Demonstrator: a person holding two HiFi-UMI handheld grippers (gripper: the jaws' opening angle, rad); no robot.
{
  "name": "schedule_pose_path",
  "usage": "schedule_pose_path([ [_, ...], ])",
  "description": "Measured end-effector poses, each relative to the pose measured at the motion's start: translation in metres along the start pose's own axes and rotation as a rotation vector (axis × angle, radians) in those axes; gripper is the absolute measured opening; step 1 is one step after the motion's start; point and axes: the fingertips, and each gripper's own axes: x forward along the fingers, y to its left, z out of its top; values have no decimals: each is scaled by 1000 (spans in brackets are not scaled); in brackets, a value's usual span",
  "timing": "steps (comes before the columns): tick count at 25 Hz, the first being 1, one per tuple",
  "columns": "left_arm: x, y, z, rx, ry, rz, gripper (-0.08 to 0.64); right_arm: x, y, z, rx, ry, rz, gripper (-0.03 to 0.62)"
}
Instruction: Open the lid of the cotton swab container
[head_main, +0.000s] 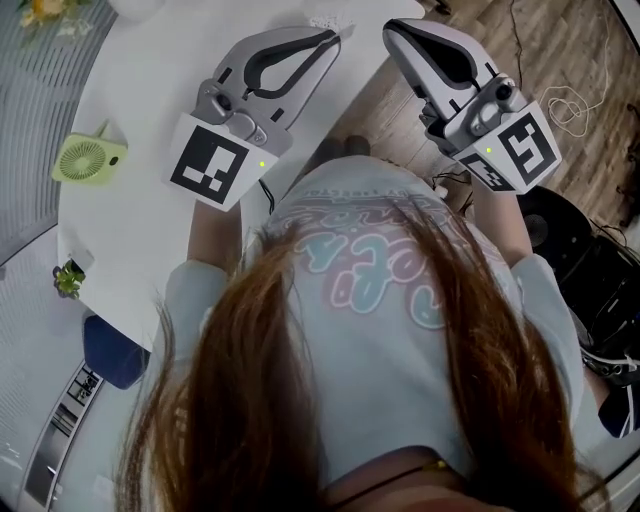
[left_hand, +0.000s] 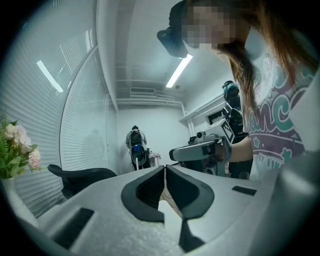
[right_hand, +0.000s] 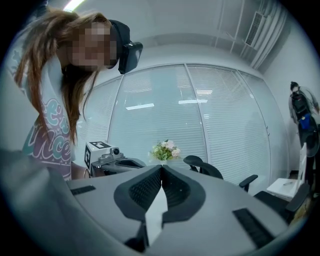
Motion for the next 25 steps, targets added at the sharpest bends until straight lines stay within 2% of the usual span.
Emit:
schedule_pose_path([
  [9,2,-6,0,1,-5,-13,9,-4,1,-1,9,-11,-15,5],
  [14,-4,-9,3,12,-8,-7,9,-4,6,-2,-23,0,-26,5],
  [25,-10,-6,8,35,-6,7,9,6,12,4,-17,-11,11,5],
])
